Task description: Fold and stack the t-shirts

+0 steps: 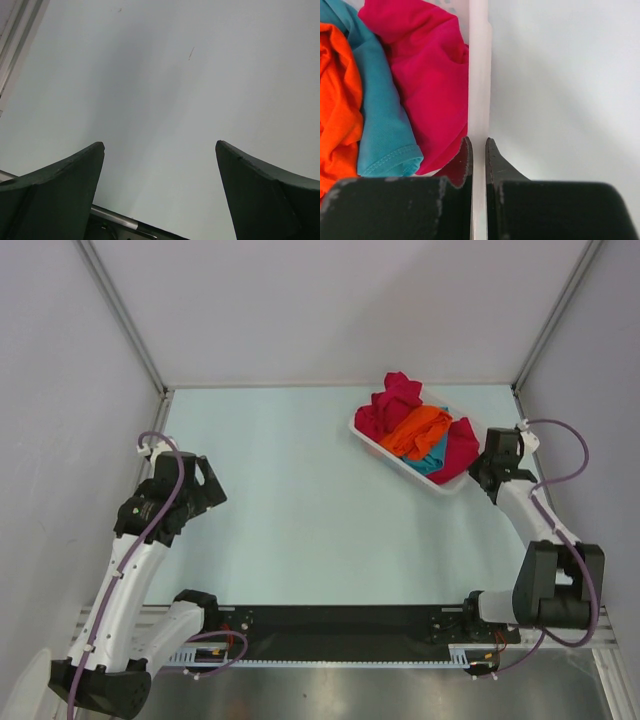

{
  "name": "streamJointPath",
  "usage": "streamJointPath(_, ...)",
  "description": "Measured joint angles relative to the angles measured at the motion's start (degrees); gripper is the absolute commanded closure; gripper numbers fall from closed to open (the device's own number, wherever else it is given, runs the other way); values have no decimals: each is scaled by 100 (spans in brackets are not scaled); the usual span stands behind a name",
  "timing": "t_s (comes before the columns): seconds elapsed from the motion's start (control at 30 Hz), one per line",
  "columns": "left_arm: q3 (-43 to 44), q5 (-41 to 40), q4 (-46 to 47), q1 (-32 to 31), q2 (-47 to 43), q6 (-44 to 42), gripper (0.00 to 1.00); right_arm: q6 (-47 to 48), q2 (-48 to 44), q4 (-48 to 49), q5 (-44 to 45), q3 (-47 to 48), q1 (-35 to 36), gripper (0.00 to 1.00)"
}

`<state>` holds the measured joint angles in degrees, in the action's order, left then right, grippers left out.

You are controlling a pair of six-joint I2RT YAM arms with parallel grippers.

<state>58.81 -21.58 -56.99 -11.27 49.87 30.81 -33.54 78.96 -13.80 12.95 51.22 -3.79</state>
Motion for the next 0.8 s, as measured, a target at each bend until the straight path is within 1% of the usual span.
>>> streamJointPath(0.17, 2, 151, 17, 4, 0, -48, 2, -208, -1034, -378, 874, -636, -76, 100)
streamJointPath(0.27, 0, 299, 33, 7, -4, -105, 2, -308, -1637, -654, 1497, -798, -197, 100)
streamJointPath(0.37, 0, 472, 37, 9, -28, -140, 5, -352, -2002, -778, 1797, -837, -466, 100)
streamJointPath(0.57, -210, 1071, 164, 11, -282, -199, 9, -339, -2190, -994, 2002, -857, -1342, 100)
streamJointPath(0.67, -328, 1368, 212, 11, -415, -260, 10, -282, -2194, -1176, 2184, -861, -1537, 100)
streamJointPath(0.8, -363, 1709, 254, 11, -463, -299, 11, -251, -2308, -1342, 2341, -887, -1567, 100)
